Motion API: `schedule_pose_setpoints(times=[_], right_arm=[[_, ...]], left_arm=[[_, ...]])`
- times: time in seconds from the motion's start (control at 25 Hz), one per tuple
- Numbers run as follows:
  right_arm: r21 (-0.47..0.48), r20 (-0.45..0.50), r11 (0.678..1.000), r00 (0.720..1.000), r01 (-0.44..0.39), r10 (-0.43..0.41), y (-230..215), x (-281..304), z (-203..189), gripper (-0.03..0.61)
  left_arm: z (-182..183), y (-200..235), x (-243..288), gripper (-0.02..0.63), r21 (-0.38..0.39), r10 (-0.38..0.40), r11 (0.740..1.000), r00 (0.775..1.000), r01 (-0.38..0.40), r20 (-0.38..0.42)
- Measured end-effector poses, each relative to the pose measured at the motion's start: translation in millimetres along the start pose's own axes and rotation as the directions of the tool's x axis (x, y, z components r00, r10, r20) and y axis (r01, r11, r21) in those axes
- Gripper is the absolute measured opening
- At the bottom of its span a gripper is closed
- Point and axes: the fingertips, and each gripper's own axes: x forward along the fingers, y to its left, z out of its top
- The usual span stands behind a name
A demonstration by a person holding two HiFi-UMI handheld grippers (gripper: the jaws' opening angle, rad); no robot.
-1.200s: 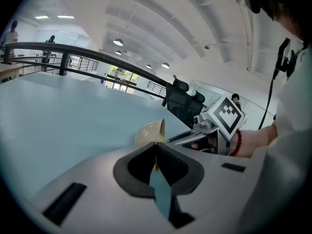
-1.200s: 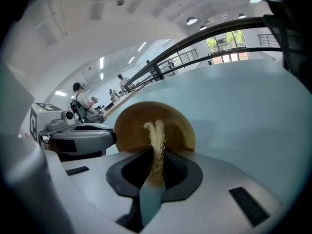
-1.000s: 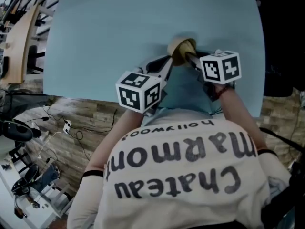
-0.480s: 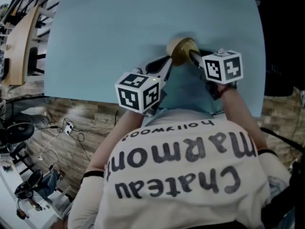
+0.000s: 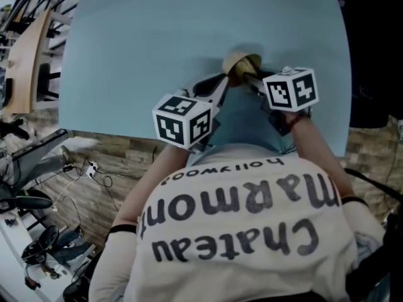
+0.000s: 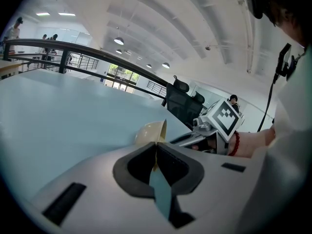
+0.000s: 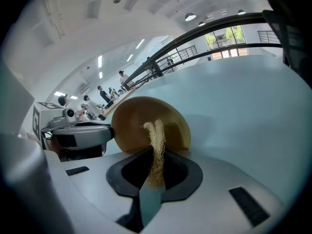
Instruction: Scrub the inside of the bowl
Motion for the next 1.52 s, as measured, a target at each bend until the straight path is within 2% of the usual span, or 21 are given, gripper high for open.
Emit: schedule_pose_setpoints(times=[0.24, 0.4, 0.52, 0.8, 1.08, 1.52], right_arm=[[-0.043, 0.001, 0.996, 0.997, -0.076, 0.076, 19.8, 7.0, 2.3, 0.063], [0.006, 0.082, 0.985, 0.982, -0.171, 0.17, 29.5, 5.0, 14.8, 0.063], [0.031, 0.141, 0.976, 0.968, -0.216, 0.209, 33.8, 4.9, 26.8, 0.063], [0.03, 0.08, 0.987, 0.985, -0.159, 0.156, 20.5, 13.8, 18.7, 0.063], [-0.031, -0.006, 0.999, 0.999, -0.042, 0.042, 8.4, 14.3, 2.6, 0.063], [-0.009, -0.001, 0.999, 0.999, 0.053, -0.053, -15.7, -0.9, 4.9, 0.063]], left_arm=[[3.6, 7.9, -0.5, 0.012, -0.004, 0.017, 1.0, 1.0, -0.017, 0.001], [2.9, 11.3, 1.3, 0.009, -0.017, 0.021, 1.0, 1.0, -0.021, -0.004], [1.8, 12.8, 2.3, 0.008, -0.024, 0.02, 1.0, 1.0, -0.02, -0.009], [3.5, 13.1, 4.1, 0.008, -0.001, 0.026, 1.0, 1.0, -0.026, -0.013], [7.3, 19.5, 1.7, 0.008, -0.004, 0.027, 1.0, 1.0, -0.027, -0.006], [8.0, 20.6, 1.6, 0.008, -0.017, 0.015, 1.0, 1.0, -0.015, 0.001]])
